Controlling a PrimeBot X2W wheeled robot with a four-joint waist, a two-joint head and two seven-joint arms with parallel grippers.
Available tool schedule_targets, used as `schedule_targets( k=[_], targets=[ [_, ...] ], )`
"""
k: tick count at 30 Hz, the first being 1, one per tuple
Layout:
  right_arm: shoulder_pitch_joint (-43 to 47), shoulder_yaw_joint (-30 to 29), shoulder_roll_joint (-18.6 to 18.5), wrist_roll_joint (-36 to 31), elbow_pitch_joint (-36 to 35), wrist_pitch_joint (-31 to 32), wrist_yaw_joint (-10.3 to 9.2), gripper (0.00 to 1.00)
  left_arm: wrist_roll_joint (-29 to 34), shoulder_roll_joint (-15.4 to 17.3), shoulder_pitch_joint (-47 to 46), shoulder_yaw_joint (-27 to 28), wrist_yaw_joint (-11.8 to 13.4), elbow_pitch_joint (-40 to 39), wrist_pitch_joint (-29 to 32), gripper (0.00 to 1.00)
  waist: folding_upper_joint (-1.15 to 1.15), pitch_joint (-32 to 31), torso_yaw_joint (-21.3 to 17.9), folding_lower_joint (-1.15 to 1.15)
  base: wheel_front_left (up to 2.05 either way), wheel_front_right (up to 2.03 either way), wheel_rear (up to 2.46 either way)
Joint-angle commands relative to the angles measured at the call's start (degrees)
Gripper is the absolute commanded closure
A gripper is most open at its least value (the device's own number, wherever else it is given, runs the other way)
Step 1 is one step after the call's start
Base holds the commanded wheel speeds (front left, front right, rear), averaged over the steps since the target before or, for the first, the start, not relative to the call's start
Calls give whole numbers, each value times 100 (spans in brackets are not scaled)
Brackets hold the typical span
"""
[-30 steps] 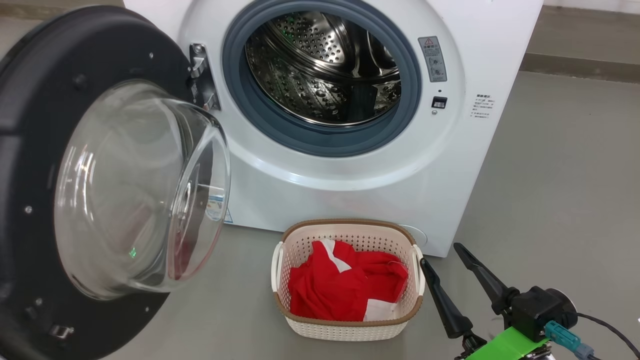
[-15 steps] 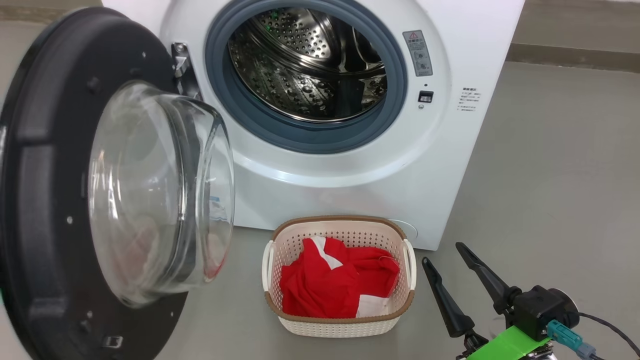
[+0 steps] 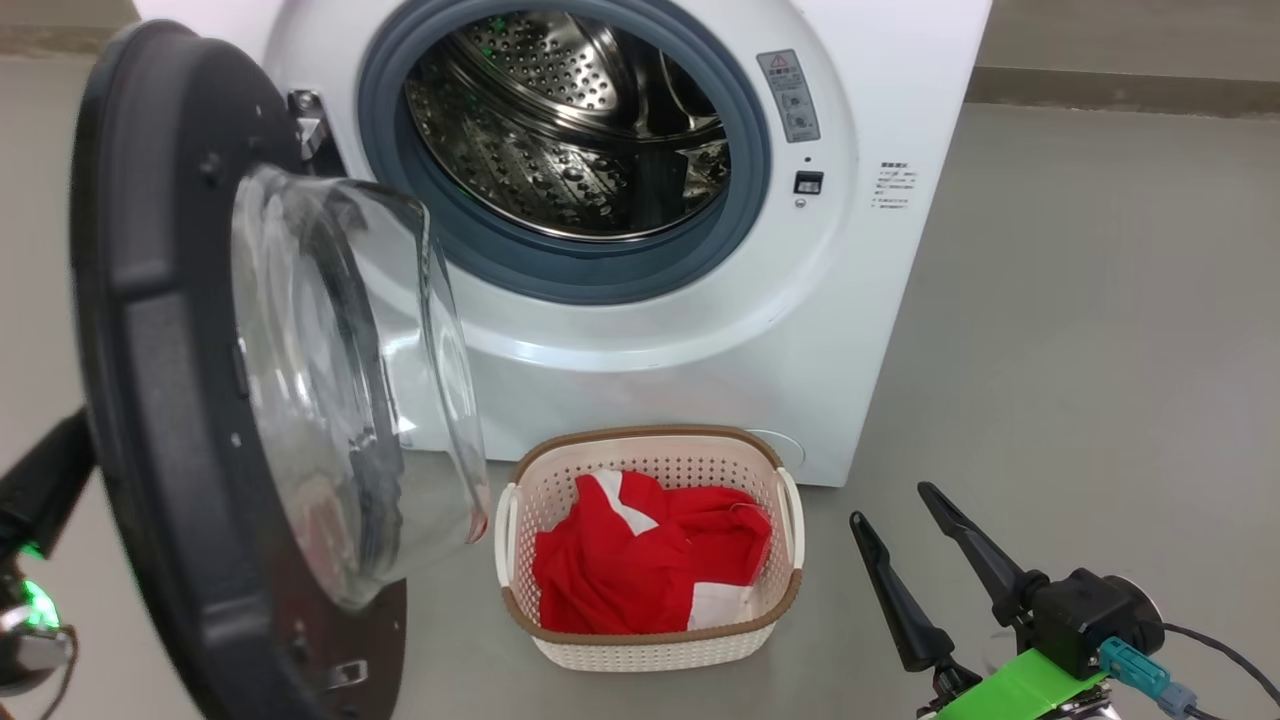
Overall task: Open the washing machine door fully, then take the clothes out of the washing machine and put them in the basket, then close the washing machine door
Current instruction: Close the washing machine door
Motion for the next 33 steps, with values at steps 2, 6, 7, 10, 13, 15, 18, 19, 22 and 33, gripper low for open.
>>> schedule_targets(
  k=[2, 6, 7, 10, 13, 15, 18, 19, 22, 33],
  targets=[
    [-234, 68, -70, -6, -121, -36, 28, 0, -167, 105, 92, -143, 66, -295, -17, 100, 0, 12, -83, 0, 0, 0, 0],
    [-256, 87, -60, -9, -118, -36, 28, 0, -363, 105, 268, -398, 148, -509, -233, 100, 0, 21, -204, 0, 0, 0, 0],
    [-259, 95, -59, -10, -115, -36, 28, 0, -425, 105, 295, -447, 167, -546, -281, 100, 0, 22, -238, 0, 0, 0, 0],
    [-268, 101, -58, -12, -115, -36, 28, 0, -531, 104, 388, -589, 199, -637, -415, 100, 0, 21, -348, 0, 0, 0, 0],
    [-282, 80, -64, -14, -119, -36, 28, 0, -621, 104, 472, -711, 217, -691, -527, 100, 0, 20, -460, 0, 0, 0, 0],
    [-289, 76, -72, -13, -119, -36, 28, 0, -675, 104, 523, -775, 225, -713, -598, 100, 0, 16, -536, 0, 0, 0, 0],
    [-292, 66, -77, -12, -119, -36, 28, 0, -724, 104, 583, -850, 226, -741, -682, 100, 0, 14, -628, 0, 0, 0, 0],
    [-294, 66, -77, -12, -117, -36, 28, 0, -736, 104, 599, -869, 225, -747, -704, 100, 0, 13, -653, 0, 0, 0, 0],
    [-298, 63, -74, -10, -115, -36, 28, 0, -775, 104, 640, -898, 224, -771, -744, 100, 0, 16, -710, 0, 0, 0, 0],
    [-291, 39, -59, -14, -116, -36, 28, 0, -77, 318, 767, -714, -463, -726, -1625, 0, 0, 33, -755, 0, 0, 0, 0]
  ],
)
